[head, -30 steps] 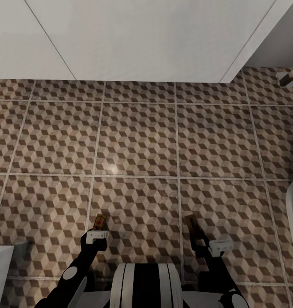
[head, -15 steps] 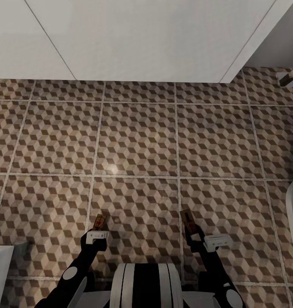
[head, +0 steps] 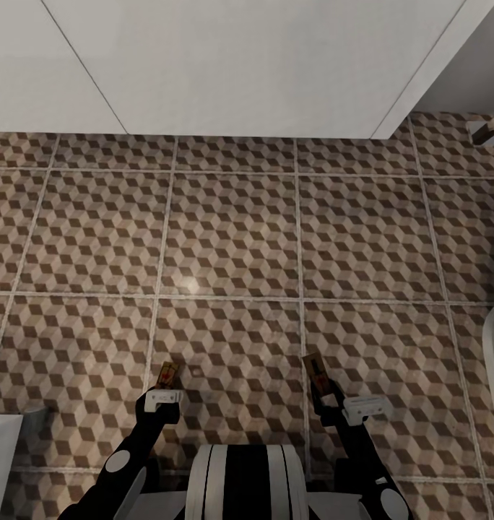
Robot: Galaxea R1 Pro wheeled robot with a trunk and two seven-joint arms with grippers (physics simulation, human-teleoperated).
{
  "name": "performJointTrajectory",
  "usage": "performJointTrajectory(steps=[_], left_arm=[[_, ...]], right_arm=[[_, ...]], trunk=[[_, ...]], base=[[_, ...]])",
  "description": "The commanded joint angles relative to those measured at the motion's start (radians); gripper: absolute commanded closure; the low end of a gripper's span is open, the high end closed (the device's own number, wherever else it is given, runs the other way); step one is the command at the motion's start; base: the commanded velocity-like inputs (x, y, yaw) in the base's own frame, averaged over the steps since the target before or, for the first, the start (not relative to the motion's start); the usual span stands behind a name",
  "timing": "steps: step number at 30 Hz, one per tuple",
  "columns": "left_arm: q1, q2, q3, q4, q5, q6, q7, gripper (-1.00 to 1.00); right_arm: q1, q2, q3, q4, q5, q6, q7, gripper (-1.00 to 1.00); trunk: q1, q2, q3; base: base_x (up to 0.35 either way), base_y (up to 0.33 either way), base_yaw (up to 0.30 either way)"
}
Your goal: Take the four mousetraps from the cabinet in the bathroom and place them on the bathroom floor. Make sure all four end up on the same floor surface, and ensure that at least two of them are either under or directly next to the same bathroom sink.
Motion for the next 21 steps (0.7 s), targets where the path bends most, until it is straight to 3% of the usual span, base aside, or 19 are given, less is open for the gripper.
performJointTrajectory(steps=[1,21], left_arm=[[0.000,0.001,-0.005,0.000,0.006,-0.003,0.009,1.00],[0.000,0.001,-0.005,0.003,0.008,-0.003,0.010,1.00]], right_arm=[[-0.001,-0.001,0.004,0.000,-0.006,-0.003,-0.006,1.00],[-0.001,-0.001,0.005,0.000,-0.006,-0.005,-0.006,1.00]], trunk=[[0.000,0.000,0.000],[0.009,-0.005,0.000]], base=[[0.000,0.000,0.000],[0.000,0.000,0.000]])
